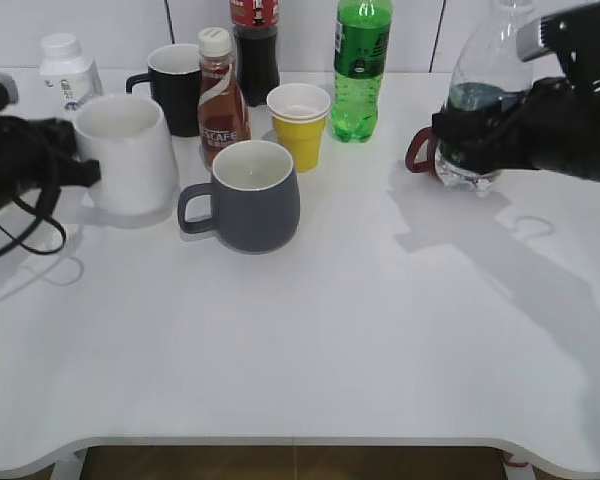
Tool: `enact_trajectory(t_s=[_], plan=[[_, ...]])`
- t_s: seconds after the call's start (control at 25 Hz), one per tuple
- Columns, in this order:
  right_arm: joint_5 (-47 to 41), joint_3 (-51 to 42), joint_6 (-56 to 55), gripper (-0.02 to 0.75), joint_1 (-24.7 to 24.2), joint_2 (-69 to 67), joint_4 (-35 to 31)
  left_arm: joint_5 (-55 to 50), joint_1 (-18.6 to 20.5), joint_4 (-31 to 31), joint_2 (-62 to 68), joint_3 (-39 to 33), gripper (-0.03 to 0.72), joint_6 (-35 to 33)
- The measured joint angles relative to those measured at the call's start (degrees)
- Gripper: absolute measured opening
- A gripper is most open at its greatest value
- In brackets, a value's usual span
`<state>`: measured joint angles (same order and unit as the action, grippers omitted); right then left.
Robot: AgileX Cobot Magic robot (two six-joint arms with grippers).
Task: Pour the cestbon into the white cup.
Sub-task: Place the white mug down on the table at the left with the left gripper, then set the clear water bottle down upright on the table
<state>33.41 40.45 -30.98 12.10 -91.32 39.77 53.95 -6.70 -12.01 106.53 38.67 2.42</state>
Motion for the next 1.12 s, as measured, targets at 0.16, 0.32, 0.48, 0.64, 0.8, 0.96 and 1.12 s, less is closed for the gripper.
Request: enact_trajectory(t_s=[0.16,0.32,0.48,0.64,0.8,0.96,1.12], plan=[[0.2,0.0,0.0,0.452,0.0,-1.5,0.0,2.0,0.0,0.1,3.8,0.0,0.031,0.0],[0.4,0.0,0.0,0.452,0.0,-1.7,0.0,4.7,0.0,0.2,5.6,-1.1,0.031,0.1],[0.7,0.0,0.0,0.452,0.0,-1.7,0.0,7.6,0.0,0.7,5.6,-4.1,0.031,0.3],[2.7,0.0,0.0,0.452,0.0,-2.1,0.0,10.7,0.0,0.9,5.6,-6.7,0.052,0.4],[3.0,0.0,0.0,0.452,0.0,-2.9,0.0,13.9,0.0,1.0,5.5,-9.9,0.173,1.1],[3.1,0.0,0.0,0.452,0.0,-3.6,0.0,15.8,0.0,1.0,5.5,-12.2,0.265,1.3],[4.5,0.0,0.0,0.452,0.0,-6.6,0.0,16.0,0.0,1.0,4.9,-16.2,0.281,1.3]])
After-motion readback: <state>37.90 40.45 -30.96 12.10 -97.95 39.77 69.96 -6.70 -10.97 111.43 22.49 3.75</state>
